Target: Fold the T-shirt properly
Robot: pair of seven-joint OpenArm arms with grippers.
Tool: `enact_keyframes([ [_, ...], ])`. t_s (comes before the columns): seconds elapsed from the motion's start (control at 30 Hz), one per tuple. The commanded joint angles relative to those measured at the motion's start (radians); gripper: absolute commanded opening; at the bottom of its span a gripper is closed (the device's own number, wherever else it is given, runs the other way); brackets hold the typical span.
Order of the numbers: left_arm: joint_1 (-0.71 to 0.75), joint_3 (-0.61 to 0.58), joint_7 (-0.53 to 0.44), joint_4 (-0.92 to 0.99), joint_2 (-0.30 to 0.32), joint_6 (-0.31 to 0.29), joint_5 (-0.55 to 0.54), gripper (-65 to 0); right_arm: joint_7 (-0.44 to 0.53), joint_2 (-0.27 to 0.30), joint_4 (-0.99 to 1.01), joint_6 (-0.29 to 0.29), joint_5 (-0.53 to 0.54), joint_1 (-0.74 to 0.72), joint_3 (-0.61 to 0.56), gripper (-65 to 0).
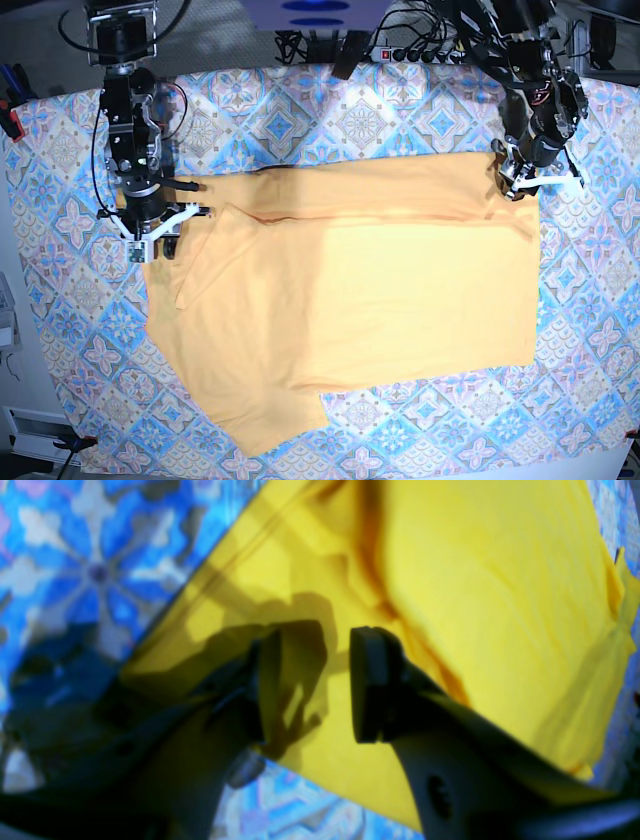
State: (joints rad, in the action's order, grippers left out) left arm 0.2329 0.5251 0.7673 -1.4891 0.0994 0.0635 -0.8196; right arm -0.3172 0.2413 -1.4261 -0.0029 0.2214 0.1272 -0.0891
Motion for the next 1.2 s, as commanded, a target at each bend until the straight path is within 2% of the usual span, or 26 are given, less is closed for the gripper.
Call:
enact_keyframes([
  [0.0, 0.001, 0.005, -0.009, -0.025, 0.012, -0.011, -0.019, -36.9, 0.025, 0.01, -0.035, 0.002, 0.002, 0.01, 0.015, -49.2],
  [0.13, 0.039, 0.007, -0.001, -0.031, 0.013, -0.011, -0.071, -25.4, 0.026, 0.01, -0.074, 0.002, 0.002, 0.073, 0.036, -49.2],
  [0.23, 0.096, 0.007, -0.007, -0.048, 0.01, -0.011, -0.172, -21.1, 0.026, 0.011, -0.092, 0.002, 0.002, 0.104, 0.047, -49.2],
  [0.37, 0.165, 0.007, -0.009, -0.078, -0.01, -0.011, -0.255, -21.2, 0.03, 0.011, -0.104, 0.002, 0.002, 0.127, 0.056, -49.2],
  [0.67, 0.19, 0.008, -0.048, -0.078, -0.01, -0.011, -0.257, -21.2, 0.031, 0.011, -0.115, 0.002, 0.003, 0.131, 0.047, -49.3],
  [0.97, 0.082, 0.003, -0.067, 0.094, -0.007, -0.011, -0.249, -21.2, 0.028, 0.011, -0.14, 0.002, 0.003, 0.154, 0.056, -49.3],
  [1.17, 0.061, 0.0, -0.067, 0.107, -0.007, -0.011, -0.249, -21.5, 0.031, 0.011, -0.14, 0.002, 0.003, 0.171, 0.056, -49.3],
])
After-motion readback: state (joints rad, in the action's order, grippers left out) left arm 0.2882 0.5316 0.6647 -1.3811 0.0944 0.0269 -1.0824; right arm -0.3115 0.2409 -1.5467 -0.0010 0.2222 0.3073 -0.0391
